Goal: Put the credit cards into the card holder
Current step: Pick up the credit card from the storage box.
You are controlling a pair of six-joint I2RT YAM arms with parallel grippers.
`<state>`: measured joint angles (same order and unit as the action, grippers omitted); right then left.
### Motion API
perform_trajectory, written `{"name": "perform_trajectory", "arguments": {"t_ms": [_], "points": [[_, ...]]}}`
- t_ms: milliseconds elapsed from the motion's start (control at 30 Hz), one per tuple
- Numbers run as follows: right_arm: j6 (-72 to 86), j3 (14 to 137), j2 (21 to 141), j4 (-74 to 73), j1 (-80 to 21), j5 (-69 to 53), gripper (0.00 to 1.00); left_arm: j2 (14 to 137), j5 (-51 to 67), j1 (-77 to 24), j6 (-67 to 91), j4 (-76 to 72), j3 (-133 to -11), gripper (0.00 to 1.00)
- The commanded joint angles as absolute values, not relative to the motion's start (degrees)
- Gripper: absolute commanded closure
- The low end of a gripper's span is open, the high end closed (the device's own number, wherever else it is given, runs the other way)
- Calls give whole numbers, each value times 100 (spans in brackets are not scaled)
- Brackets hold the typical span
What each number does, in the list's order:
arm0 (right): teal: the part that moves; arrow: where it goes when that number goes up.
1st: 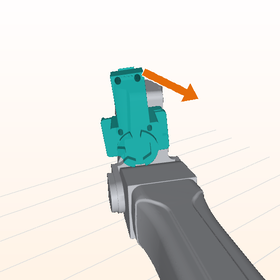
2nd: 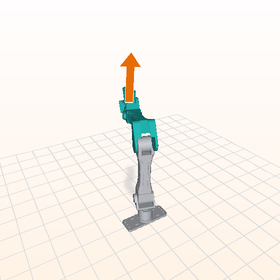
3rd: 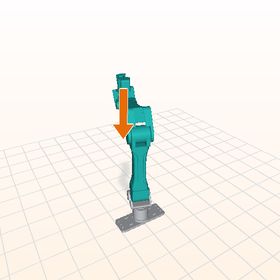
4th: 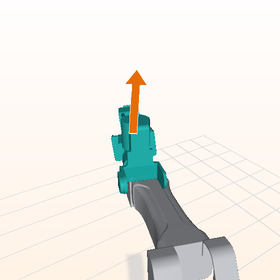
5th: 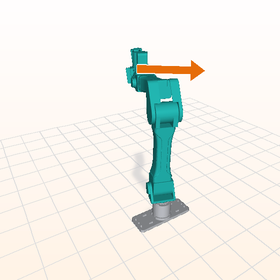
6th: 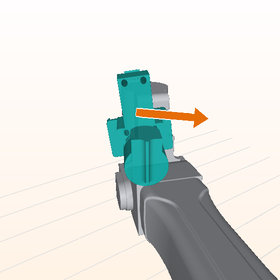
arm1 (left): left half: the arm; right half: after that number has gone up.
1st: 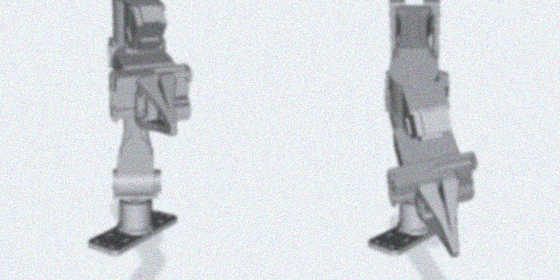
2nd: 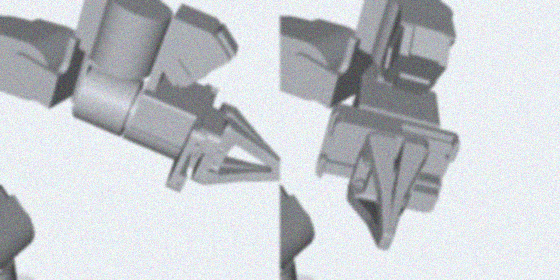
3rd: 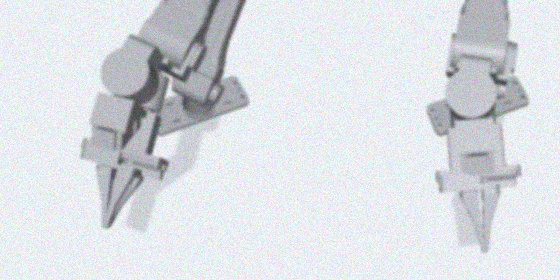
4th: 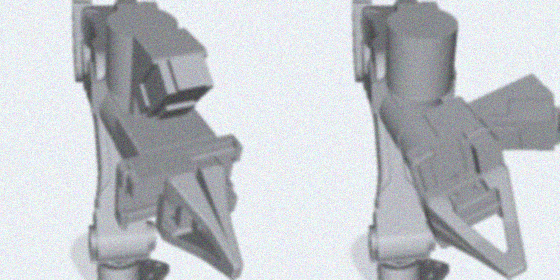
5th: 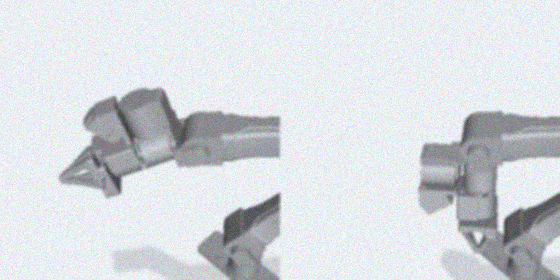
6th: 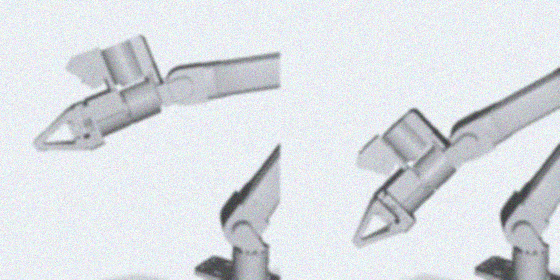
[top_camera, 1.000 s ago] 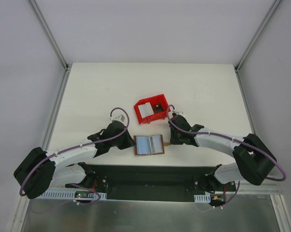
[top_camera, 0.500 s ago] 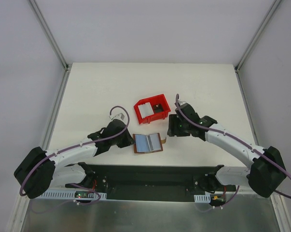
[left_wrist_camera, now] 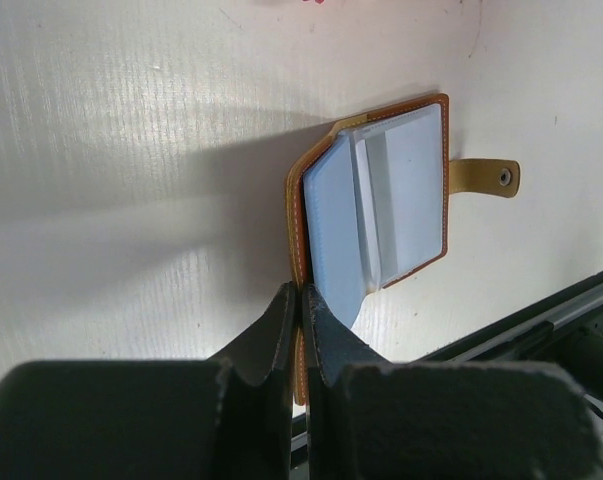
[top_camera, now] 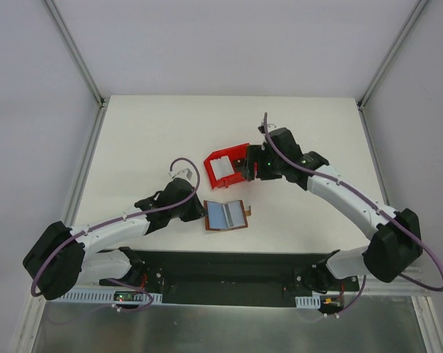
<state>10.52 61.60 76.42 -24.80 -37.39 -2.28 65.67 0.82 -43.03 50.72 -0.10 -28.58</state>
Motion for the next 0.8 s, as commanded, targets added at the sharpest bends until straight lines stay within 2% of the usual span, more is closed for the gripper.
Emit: {"name": "perform_trajectory", "arguments": {"t_ms": [0,367,767], "points": [[826,7240,8391,-2522,-3569,-536,30,6504,-35,-4263,4922,-18,-2997,100],[808,8770,10484,-2276,-3384,-1238,35,6381,-70,-4263,5001,-18,-2804,100],[721,9501,11601,-2452,-3190,-1679,32,6223,-9,-4236,4957,-18,-2690,100]]}}
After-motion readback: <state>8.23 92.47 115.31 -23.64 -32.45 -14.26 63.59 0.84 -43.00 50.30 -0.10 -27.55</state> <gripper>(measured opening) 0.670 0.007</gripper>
